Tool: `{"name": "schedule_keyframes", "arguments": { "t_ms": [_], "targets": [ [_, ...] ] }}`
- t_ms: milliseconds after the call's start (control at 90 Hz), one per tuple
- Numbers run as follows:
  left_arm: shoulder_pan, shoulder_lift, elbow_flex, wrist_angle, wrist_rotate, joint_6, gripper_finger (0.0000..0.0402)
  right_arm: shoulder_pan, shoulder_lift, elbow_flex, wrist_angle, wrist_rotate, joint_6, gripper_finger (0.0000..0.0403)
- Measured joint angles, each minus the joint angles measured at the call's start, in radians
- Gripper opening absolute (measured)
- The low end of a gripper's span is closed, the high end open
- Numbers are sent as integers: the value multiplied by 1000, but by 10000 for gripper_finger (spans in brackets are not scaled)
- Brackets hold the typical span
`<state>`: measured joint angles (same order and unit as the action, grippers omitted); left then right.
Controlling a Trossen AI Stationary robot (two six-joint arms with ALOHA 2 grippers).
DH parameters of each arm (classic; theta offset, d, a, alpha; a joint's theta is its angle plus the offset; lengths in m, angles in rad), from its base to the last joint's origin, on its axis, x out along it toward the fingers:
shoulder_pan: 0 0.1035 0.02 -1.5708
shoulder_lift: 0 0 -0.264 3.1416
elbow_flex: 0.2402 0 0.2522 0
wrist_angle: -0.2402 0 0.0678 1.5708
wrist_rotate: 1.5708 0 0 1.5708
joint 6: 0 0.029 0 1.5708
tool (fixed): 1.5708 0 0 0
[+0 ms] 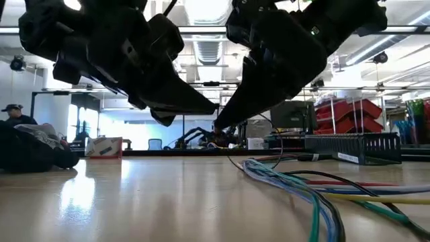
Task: Ziptie cables
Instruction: Wrap the zip tie around the cable bundle
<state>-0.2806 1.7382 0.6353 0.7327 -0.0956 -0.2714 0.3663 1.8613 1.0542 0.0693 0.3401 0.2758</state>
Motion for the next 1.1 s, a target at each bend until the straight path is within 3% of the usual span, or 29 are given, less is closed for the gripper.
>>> {"name": "schedule_keyframes", "arguments": {
  "t_ms": [244,633,967,1100],
  "targets": [
    [-1,0,0,-2,2,0,1,0,-1,28,-16,-2,-23,76],
    [-1,0,0,-20,8,0,0,0,-1,30,-20,-2,-23,5],
    [-1,0,0,-23,11,0,0,0,-1,30,-17,0,-24,4],
    [-1,0,-1,-22,11,0,0,0,-1,30,-13,0,-47,27]
  ]
}}
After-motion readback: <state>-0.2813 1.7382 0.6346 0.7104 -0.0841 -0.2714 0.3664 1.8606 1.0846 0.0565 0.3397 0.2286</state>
